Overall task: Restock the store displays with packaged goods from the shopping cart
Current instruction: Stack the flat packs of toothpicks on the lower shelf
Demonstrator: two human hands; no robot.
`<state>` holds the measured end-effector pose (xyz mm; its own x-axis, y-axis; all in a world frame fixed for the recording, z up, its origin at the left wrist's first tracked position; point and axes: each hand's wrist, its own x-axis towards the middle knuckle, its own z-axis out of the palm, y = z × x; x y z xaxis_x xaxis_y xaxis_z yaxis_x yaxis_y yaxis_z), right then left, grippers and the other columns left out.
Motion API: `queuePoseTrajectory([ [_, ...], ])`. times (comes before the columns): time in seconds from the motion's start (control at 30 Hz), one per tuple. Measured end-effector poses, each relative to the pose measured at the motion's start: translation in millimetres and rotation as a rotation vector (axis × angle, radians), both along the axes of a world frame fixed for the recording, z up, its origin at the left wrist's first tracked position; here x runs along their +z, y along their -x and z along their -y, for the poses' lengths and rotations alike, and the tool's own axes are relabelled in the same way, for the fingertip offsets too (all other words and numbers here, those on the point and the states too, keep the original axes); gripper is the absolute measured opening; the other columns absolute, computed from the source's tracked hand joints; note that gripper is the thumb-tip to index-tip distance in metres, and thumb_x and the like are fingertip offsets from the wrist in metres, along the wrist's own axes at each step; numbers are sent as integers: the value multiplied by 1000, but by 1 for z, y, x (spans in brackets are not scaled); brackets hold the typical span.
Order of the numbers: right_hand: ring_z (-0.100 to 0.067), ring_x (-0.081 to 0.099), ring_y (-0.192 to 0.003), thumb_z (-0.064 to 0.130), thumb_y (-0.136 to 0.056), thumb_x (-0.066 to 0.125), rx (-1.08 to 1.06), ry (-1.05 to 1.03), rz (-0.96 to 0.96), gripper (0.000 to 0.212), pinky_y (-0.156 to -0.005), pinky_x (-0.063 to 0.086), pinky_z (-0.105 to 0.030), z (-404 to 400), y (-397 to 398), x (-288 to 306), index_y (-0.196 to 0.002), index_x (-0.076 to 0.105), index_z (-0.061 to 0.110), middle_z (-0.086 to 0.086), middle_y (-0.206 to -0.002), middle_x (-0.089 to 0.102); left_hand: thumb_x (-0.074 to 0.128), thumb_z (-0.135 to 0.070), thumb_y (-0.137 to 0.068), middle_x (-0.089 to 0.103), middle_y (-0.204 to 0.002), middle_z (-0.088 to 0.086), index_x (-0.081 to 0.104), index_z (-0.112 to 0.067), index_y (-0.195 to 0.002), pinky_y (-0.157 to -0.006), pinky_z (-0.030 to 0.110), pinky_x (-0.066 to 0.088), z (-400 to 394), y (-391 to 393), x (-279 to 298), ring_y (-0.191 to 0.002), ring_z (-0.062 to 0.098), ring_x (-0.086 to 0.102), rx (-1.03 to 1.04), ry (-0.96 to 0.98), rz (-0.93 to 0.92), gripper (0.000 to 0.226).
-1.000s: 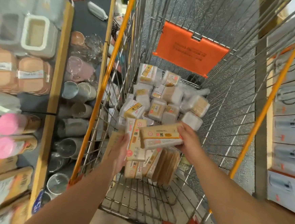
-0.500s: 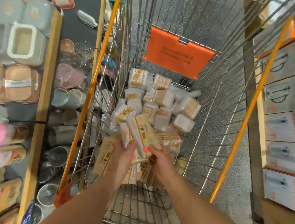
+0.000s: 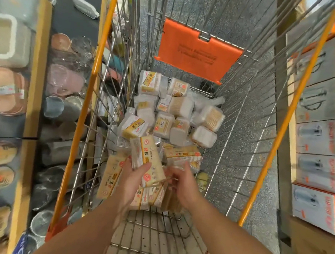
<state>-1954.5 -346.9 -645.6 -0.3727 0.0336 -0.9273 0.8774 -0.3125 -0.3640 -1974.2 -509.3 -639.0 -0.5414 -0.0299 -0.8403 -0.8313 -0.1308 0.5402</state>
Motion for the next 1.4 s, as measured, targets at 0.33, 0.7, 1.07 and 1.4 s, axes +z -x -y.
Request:
queuePoseTrajectory([
  [0.33, -36, 58, -111, 58, -88, 47, 196, -659, 181, 62, -98, 46, -45, -43, 60, -69, -117, 63, 6, -22, -122, 61, 67, -8, -91, 76, -95, -9, 61, -23, -119, -68, 19, 56, 0, 2, -38, -90, 10, 73, -53, -25, -14, 33],
  [0.7, -31, 63, -105, 53, -80, 66, 445, -684, 310, 68, -87, 51, -36, -57, 71, -92, -123, 63, 0, -18, -121, 63, 66, -5, -91, 75, -100, -4, 60, -24, -108, -67, 19, 57, 0, -2, -47, -85, 6, 72, -61, -3, -14, 27],
  [1.07, -30, 64, -69, 6, -87, 67, 114, -280, 109, 56, -45, 48, -29, -35, 42, -31, -134, 38, 15, -26, -115, 62, 72, -15, -88, 67, -103, 1, 53, -18, -110, -84, 41, 55, 8, 3, -12, -93, 19, 67, 60, 36, 78, 29],
  [1.4, -20, 63, -67, 23, -63, 85, 61, -211, -349, 69, -53, 52, -33, -51, 30, 109, -119, 48, 9, -23, -109, 59, 80, -38, -79, 66, -121, 3, 43, -25, -138, -93, 50, 51, -41, -36, 89, -105, 26, 66, 299, -10, -144, 71],
])
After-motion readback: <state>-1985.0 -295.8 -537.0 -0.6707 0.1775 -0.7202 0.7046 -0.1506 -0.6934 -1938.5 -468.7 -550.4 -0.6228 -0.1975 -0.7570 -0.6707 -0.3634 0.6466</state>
